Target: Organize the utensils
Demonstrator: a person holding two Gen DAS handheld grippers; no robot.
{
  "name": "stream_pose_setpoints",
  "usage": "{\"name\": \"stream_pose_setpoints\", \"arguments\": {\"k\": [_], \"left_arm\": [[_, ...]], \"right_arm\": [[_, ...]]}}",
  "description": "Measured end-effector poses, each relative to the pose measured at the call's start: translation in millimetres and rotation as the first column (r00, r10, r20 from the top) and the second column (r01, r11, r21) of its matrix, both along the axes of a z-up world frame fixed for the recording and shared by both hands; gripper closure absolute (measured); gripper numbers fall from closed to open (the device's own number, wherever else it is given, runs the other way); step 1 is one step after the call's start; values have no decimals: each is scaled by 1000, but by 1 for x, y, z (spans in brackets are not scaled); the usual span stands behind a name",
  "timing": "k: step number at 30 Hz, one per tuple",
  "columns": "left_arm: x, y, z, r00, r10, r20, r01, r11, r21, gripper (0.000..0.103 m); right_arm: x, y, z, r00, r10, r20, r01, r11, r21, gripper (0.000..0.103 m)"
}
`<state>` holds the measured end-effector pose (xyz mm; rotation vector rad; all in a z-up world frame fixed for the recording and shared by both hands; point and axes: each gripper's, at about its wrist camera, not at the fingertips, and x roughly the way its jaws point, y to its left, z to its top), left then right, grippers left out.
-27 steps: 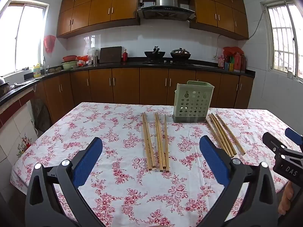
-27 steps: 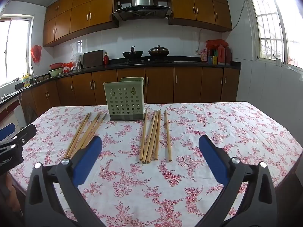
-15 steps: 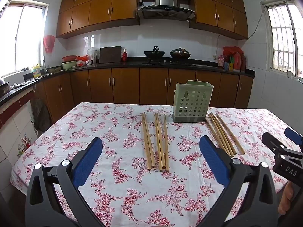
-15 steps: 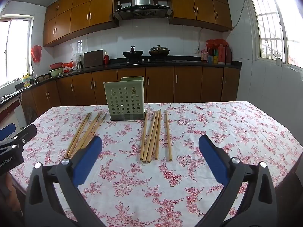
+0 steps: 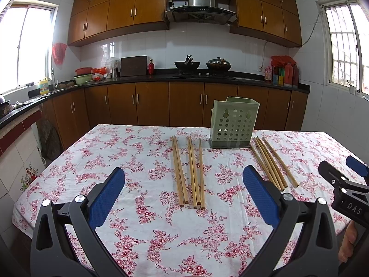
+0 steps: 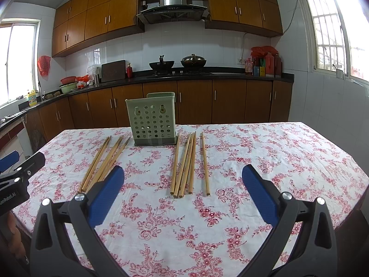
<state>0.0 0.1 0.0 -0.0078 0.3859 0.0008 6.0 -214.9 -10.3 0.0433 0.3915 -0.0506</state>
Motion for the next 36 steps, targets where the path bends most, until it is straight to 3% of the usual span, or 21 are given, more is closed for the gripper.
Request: {"name": "stream_pose_setpoints", "arguments": {"k": [36], "left_arm": [[0, -1, -3, 1000, 0, -7, 0, 1000, 5, 2]], "right_arm": [[2, -2, -6, 1000, -2, -9, 2, 1000, 8, 4]]}}
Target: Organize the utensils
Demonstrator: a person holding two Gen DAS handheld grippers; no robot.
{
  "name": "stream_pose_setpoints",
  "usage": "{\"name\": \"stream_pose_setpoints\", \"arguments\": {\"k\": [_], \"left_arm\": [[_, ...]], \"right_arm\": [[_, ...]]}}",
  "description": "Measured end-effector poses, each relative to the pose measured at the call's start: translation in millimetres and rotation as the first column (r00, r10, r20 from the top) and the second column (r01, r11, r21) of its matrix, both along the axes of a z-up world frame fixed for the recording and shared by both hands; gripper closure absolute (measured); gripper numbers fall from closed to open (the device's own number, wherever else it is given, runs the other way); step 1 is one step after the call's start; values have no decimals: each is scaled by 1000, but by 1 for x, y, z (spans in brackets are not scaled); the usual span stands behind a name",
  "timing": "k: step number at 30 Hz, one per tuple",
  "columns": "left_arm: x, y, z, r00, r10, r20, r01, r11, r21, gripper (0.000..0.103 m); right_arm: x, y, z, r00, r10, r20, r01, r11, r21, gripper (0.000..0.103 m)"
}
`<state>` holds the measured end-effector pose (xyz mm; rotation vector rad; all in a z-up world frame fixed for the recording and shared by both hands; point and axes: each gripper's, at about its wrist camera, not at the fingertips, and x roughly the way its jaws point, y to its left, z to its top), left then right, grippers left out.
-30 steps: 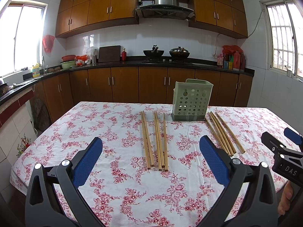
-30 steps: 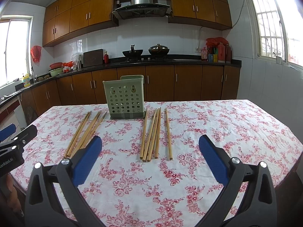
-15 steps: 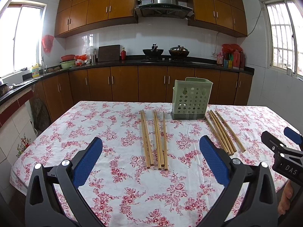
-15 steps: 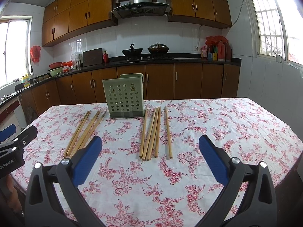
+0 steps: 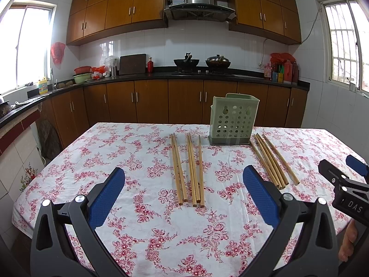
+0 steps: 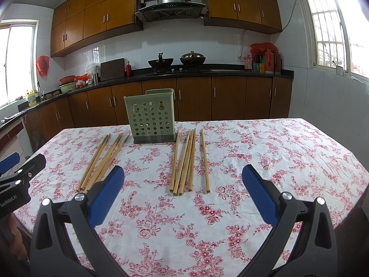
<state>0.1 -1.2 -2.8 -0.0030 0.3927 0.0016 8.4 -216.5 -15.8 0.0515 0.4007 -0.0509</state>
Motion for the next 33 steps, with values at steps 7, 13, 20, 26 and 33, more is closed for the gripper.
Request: {"name": "stream_pose_setpoints", "arguments": {"k": [7, 13, 20, 26, 33], "left_arm": [[1, -2, -5, 1000, 0, -1, 0, 1000, 0, 2], [1, -2, -5, 1000, 0, -2, 0, 1000, 1, 2], [1, -2, -6, 1000, 0, -4, 0, 1000, 1, 2], [1, -2, -8, 1000, 0, -6, 0, 1000, 2, 2], [13, 7, -26, 999, 18, -48, -18, 1000, -4, 2]], "right_arm": [[0, 0, -1, 1000, 1, -1, -1, 1000, 1, 4], [1, 0, -1, 1000, 0, -3, 0, 1000, 2, 4], [2, 0, -4, 1000, 0, -5, 0, 1000, 3, 4], [4, 1, -12, 1000, -3, -13, 3, 1000, 7, 4], [12, -2, -12, 999, -12, -49, 12, 1000, 10, 4]]}}
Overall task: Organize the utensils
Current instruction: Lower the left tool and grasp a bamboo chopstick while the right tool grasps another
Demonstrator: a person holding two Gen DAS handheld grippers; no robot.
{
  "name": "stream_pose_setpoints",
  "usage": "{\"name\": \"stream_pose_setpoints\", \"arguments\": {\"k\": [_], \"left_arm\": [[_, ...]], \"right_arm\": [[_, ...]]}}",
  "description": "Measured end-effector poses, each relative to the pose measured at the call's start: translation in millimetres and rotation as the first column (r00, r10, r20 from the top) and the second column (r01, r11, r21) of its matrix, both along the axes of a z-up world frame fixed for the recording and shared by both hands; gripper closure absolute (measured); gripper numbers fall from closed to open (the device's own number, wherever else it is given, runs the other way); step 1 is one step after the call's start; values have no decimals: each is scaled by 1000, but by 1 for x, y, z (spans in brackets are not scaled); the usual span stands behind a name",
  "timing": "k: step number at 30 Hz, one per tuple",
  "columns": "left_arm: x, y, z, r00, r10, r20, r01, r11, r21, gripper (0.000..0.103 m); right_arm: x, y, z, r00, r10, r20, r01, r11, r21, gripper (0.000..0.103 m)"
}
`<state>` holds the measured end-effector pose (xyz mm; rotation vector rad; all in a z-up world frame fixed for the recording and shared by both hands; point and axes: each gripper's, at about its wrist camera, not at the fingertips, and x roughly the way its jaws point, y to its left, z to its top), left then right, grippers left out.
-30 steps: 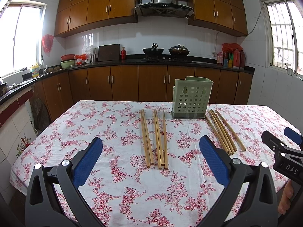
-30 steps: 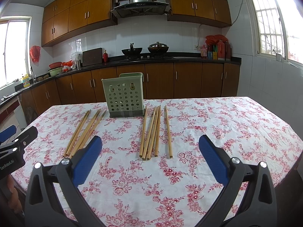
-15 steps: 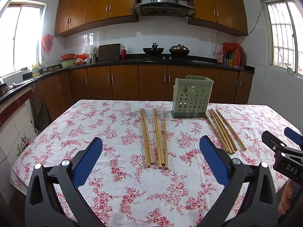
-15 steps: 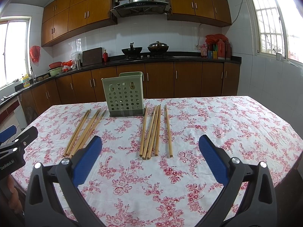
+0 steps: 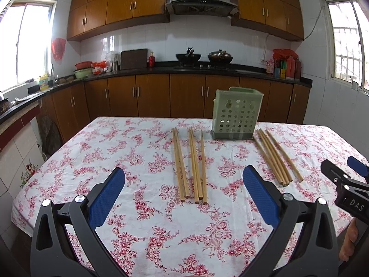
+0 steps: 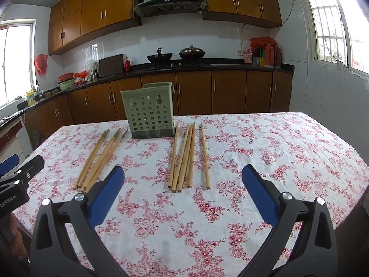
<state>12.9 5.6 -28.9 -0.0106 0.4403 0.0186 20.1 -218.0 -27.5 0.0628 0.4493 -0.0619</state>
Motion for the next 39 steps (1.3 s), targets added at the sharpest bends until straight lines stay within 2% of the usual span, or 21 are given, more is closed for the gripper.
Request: {"name": "stream_pose_setpoints", "arguments": {"k": [3, 8, 11, 13, 14, 16, 17, 18, 20, 24, 26, 28, 33, 35, 39], "left_arm": [[12, 9, -7, 998, 34, -54, -34, 999, 0, 2], [43, 21, -7, 984, 75, -161, -72, 997, 22, 2], [64, 33, -9, 968, 82, -235, -84, 996, 1, 2], [79, 43, -11, 957, 76, -281, -89, 996, -33, 2], [85, 47, -12, 951, 73, -300, -92, 995, -48, 2], [94, 52, -14, 946, 65, -317, -90, 994, -64, 3], [98, 54, -14, 944, 66, -323, -92, 994, -64, 6], [102, 55, -15, 942, 66, -328, -92, 994, -63, 9], [111, 55, -17, 936, 54, -349, -80, 995, -61, 25], [128, 53, -26, 918, 20, -396, -57, 995, -82, 34], [133, 51, -28, 914, 3, -406, -42, 995, -88, 38], [138, 48, -31, 910, -13, -415, -24, 996, -85, 43], [154, 37, -42, 890, -54, -454, 21, 997, -77, 60], [161, 33, -47, 875, -60, -480, 29, 997, -71, 72], [166, 29, -52, 865, -84, -495, 49, 995, -82, 77]], "right_arm": [[13, -6, -2, 998, -35, -47, 34, 999, -12, 4], [50, -28, -10, 979, -86, -184, 87, 996, 0, 6], [76, -42, -18, 961, -95, -261, 107, 994, 31, 15], [92, -48, -23, 949, -96, -300, 116, 992, 51, 29], [101, -52, -26, 943, -87, -321, 115, 991, 67, 32], [118, -55, -31, 931, -74, -356, 111, 990, 84, 49], [126, -56, -35, 924, -65, -378, 106, 990, 90, 53], [134, -56, -39, 918, -52, -393, 97, 991, 97, 61], [148, -55, -47, 905, -43, -423, 92, 991, 95, 70], [169, -54, -64, 877, -50, -478, 102, 991, 83, 80], [172, -50, -67, 884, -64, -464, 98, 994, 51, 83], [174, -48, -69, 887, -78, -456, 98, 995, 19, 94], [178, -62, -69, 885, -121, -449, 148, 989, 26, 95], [179, -64, -70, 886, -118, -448, 145, 989, 26, 95], [178, -62, -70, 889, -120, -443, 138, 990, 8, 95]]}}
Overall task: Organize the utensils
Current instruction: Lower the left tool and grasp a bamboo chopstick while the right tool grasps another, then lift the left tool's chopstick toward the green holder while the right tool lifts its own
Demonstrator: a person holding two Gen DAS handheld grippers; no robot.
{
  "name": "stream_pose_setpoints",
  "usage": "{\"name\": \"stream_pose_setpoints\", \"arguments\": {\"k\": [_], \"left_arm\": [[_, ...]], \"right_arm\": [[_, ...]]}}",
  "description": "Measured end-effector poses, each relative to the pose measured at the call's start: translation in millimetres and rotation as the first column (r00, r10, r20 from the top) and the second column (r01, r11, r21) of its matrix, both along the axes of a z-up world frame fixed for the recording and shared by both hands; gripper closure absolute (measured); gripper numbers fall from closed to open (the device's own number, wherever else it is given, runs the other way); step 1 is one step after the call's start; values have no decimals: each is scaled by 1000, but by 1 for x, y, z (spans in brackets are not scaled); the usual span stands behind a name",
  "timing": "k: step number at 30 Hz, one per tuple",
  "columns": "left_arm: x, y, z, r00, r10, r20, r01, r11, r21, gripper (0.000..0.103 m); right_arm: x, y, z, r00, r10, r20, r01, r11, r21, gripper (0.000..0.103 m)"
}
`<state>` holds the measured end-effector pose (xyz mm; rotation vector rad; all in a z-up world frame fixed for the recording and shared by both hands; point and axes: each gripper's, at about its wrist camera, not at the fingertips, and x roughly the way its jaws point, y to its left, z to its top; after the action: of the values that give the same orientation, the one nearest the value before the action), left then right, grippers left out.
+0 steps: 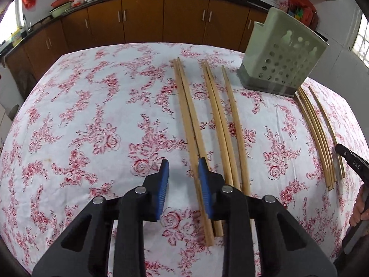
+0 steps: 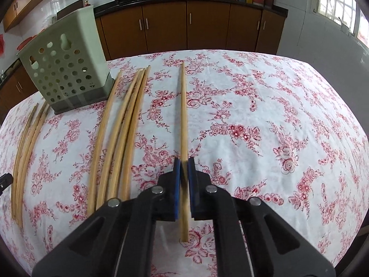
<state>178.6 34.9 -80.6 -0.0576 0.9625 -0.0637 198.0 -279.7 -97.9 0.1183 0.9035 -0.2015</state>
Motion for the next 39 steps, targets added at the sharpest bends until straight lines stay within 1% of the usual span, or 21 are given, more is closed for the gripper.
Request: {"name": "stream_pose_setpoints", "arguments": {"k": [5, 6, 8, 11, 15, 17, 19, 22, 25, 32, 39], "left_arm": [[2, -4, -2, 1000, -10, -6, 10, 1000, 19, 82], [3, -5, -3, 1000, -9, -5, 9, 1000, 25, 84], [6, -4, -4, 1000, 4, -1, -4, 999, 40, 95], [16, 2, -6, 1000, 22, 5, -22, 999, 48, 95], [39, 15, -7, 998, 55, 25, -57, 997, 59, 95], [52, 22, -8, 997, 69, 38, -71, 997, 41, 95], [60, 26, -9, 997, 64, 44, -65, 997, 28, 95], [56, 29, -9, 998, 46, 53, -47, 999, 13, 95], [43, 32, -11, 997, 35, 67, -35, 999, 2, 95], [24, 31, -12, 996, 12, 84, -14, 1000, 22, 94], [6, 32, -12, 996, 14, 87, -16, 1000, 18, 94]], "right_arm": [[0, 1, -1, 1000, 3, -1, -3, 1000, 2, 95], [1, 2, -2, 1000, 5, -1, -5, 1000, 4, 94], [0, 4, -2, 1000, 15, -1, -15, 1000, 0, 93], [5, 8, -3, 999, 39, 3, -39, 999, -27, 95], [18, 3, -2, 1000, 24, 8, -24, 1000, -19, 95], [24, -2, -1, 1000, 7, 12, -7, 1000, -24, 95], [28, -6, 0, 1000, -7, 15, 8, 1000, -28, 95], [30, -13, 2, 1000, -19, 22, 20, 999, -29, 95], [25, -14, 1, 999, -15, 30, 16, 999, -36, 93], [13, -11, 0, 1000, -5, 31, 6, 999, -37, 93], [-1, -8, 1, 1000, 5, 29, -4, 999, -44, 93]]}}
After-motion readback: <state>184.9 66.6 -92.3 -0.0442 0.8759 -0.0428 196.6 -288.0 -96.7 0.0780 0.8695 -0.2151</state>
